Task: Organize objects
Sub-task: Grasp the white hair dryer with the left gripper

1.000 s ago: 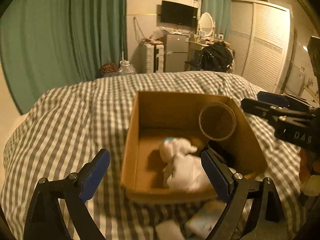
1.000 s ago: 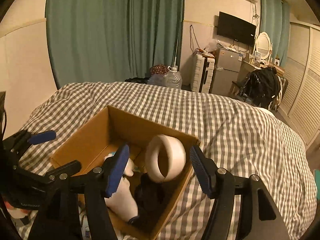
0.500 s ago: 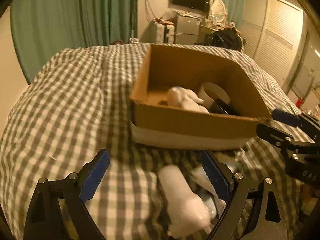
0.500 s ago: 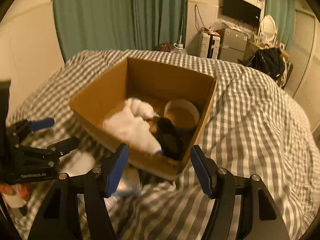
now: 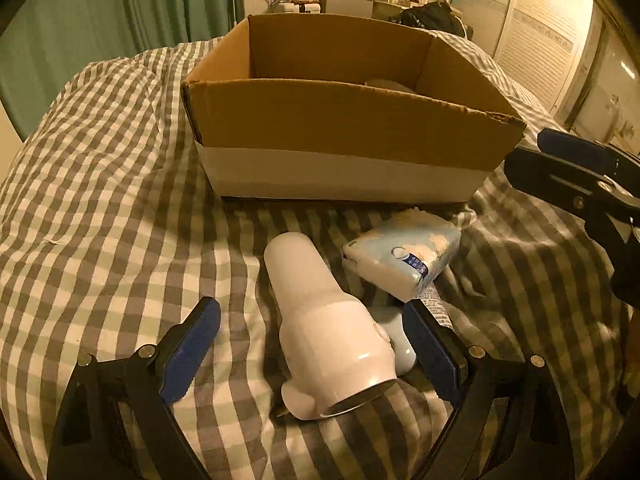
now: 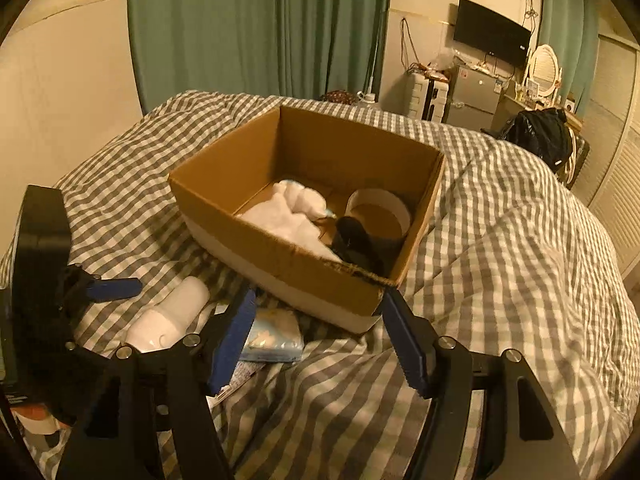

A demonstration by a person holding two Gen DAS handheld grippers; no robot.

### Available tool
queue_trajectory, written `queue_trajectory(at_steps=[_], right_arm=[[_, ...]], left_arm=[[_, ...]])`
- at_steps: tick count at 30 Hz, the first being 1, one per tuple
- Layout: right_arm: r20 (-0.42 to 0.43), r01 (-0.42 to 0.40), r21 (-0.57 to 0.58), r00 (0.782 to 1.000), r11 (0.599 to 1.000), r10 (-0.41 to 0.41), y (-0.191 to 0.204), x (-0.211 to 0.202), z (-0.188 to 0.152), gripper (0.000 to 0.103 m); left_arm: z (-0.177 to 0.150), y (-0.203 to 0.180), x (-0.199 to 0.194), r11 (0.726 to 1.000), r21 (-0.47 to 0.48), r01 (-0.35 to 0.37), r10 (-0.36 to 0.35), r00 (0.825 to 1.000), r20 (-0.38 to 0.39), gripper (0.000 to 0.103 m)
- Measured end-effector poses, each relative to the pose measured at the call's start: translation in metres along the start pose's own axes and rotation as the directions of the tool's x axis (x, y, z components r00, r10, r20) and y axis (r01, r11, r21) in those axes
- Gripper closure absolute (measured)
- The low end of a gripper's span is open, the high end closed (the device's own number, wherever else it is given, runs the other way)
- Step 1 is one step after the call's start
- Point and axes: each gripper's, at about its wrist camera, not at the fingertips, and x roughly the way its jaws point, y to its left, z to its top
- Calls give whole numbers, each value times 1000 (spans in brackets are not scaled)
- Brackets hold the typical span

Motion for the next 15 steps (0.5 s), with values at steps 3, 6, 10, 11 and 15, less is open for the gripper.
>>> queue_trajectory(at_steps=[3,6,10,11,15], right_arm=[[-4,-4,6,1000,1000,4,0,0,-2,38],[-5,-3,5,1000,1000,3,0,0,-3,38],[-14,-4,2,1000,1000,4,1,2,-4,38],[-20,-6,0,1000,1000,6,2,3,-5,38],[-41,-26,-3,999,1000,26,6,8,-7,32]], left_arm=[[-2,3,0,999,-28,17,-17,1000,-11,39],[-1,7,-3,995,-62,75,-75,997,-5,51],[4,17,-14,990,-102,95,-93,995,27,54],[5,19,-19,989,-113,99,-95,995,40,54],[10,26,-40,988,-120,94,-82,991,105,55]])
